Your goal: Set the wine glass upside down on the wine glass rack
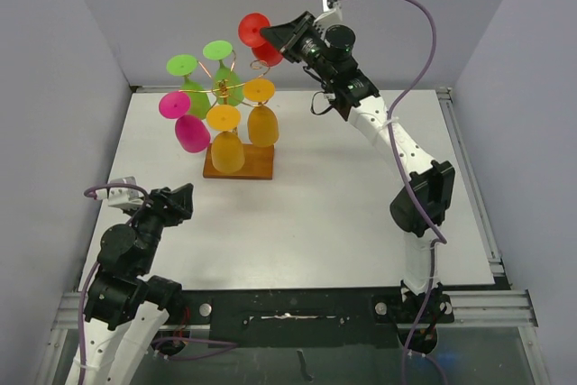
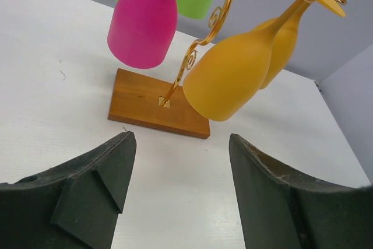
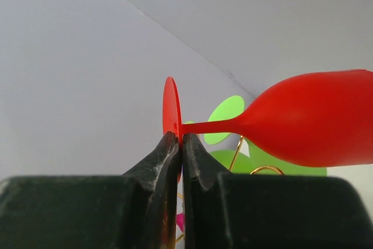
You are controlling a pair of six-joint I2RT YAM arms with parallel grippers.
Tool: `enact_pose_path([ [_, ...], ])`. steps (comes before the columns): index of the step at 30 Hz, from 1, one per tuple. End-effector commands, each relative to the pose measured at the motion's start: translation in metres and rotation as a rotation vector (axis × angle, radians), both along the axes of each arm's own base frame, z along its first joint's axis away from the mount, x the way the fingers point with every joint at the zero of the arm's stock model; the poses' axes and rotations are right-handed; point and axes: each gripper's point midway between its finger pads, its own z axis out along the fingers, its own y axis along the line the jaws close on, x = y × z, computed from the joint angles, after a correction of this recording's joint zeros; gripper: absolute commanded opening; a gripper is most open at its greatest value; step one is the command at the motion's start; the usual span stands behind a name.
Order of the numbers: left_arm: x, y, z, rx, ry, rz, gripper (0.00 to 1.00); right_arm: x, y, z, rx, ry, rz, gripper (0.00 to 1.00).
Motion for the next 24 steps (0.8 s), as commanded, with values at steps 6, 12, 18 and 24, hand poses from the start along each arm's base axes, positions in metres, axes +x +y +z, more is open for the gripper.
enact_pose_path([
  [6,-0.001,0.002,0.011,-0.027,-0.039,0.012,0.63,-0.019,0.03,0.024,0.014,-0.11,0.106,0.0],
  [12,-0.001,0.002,0.01,-0.026,-0.037,0.014,0.63,-0.021,0.04,0.012,-0.005,-0.088,0.142,0.0],
  [18,-0.001,0.003,0.01,-0.026,-0.037,0.017,0.63,-0.025,0.043,0.004,-0.026,-0.047,0.171,0.0],
  [24,0.0,0.003,0.009,-0.025,-0.035,0.019,0.63,-0.029,0.051,-0.008,-0.046,-0.023,0.23,0.03],
])
